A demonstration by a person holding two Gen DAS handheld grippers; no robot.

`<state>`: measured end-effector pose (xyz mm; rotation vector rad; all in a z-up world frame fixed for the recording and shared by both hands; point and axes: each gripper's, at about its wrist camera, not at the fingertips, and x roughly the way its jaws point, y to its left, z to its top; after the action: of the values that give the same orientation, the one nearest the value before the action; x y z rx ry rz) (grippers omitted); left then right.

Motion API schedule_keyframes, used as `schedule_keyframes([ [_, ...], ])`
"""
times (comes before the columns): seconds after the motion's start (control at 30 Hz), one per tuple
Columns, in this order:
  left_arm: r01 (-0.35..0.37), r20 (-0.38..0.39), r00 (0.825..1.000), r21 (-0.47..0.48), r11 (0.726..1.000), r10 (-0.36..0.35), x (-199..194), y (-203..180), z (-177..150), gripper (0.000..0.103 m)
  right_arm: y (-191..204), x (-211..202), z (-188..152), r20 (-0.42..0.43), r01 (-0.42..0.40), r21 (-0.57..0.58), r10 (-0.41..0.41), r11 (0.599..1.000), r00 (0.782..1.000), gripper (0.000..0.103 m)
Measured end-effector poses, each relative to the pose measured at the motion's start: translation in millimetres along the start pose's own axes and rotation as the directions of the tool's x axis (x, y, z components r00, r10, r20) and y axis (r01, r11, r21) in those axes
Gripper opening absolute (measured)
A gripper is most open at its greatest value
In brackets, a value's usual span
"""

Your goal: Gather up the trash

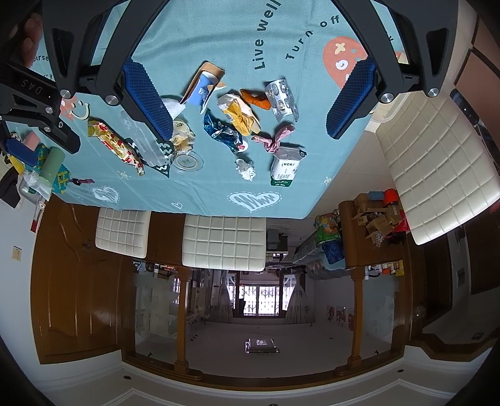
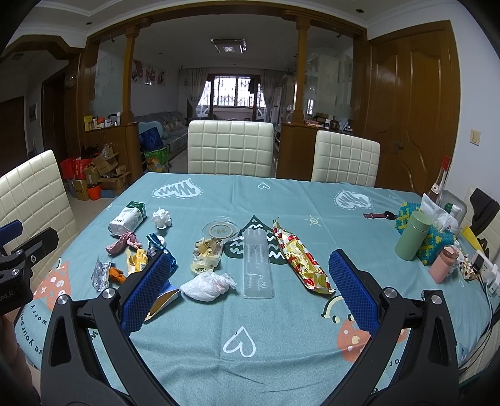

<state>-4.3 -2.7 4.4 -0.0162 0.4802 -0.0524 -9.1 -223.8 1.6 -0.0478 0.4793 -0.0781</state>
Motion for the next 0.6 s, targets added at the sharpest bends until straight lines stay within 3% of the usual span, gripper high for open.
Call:
schedule_keyframes([
  [0.6,0.006,-0.002,1.000,0.000,1.000,-0.006,-0.7,-2.4,1.5,0.096,-0.2,0.0,0.1,0.001,-0.001,0.000,0.001,1.000,1.000,0.100],
])
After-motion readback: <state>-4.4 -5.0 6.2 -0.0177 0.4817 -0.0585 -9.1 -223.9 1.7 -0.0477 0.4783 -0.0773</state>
